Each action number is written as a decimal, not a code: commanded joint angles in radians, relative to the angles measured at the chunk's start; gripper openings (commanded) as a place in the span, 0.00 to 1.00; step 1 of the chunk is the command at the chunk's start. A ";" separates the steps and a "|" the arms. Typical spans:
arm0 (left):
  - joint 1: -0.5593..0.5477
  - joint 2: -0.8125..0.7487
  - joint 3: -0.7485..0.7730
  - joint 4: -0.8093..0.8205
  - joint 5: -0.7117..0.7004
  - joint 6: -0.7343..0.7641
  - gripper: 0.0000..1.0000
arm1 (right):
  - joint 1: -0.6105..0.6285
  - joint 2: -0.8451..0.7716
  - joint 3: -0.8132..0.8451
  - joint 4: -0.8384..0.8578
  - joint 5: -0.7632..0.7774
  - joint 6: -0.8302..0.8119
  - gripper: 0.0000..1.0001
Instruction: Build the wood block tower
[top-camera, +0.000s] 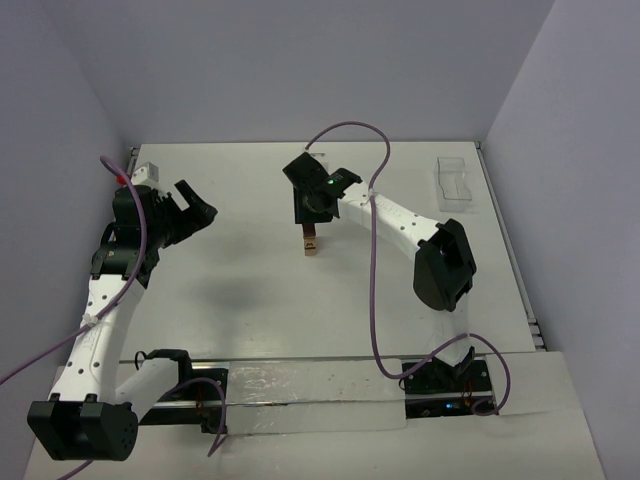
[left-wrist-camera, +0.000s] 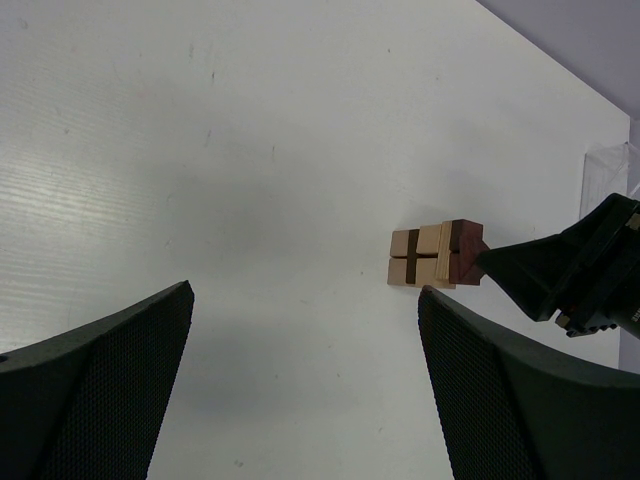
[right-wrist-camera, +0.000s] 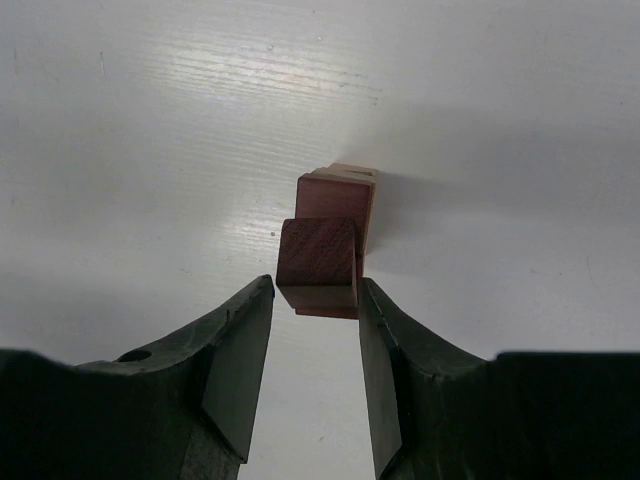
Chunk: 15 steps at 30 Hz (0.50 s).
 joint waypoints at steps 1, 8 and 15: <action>0.004 -0.020 0.000 0.038 0.005 -0.001 0.99 | 0.006 0.001 0.033 0.021 0.006 -0.006 0.49; 0.004 -0.022 -0.004 0.041 0.012 0.000 0.99 | 0.009 -0.019 0.028 0.031 -0.031 -0.011 0.95; 0.004 -0.013 0.005 0.038 0.023 0.002 0.99 | 0.029 -0.065 0.033 0.044 -0.032 -0.038 1.00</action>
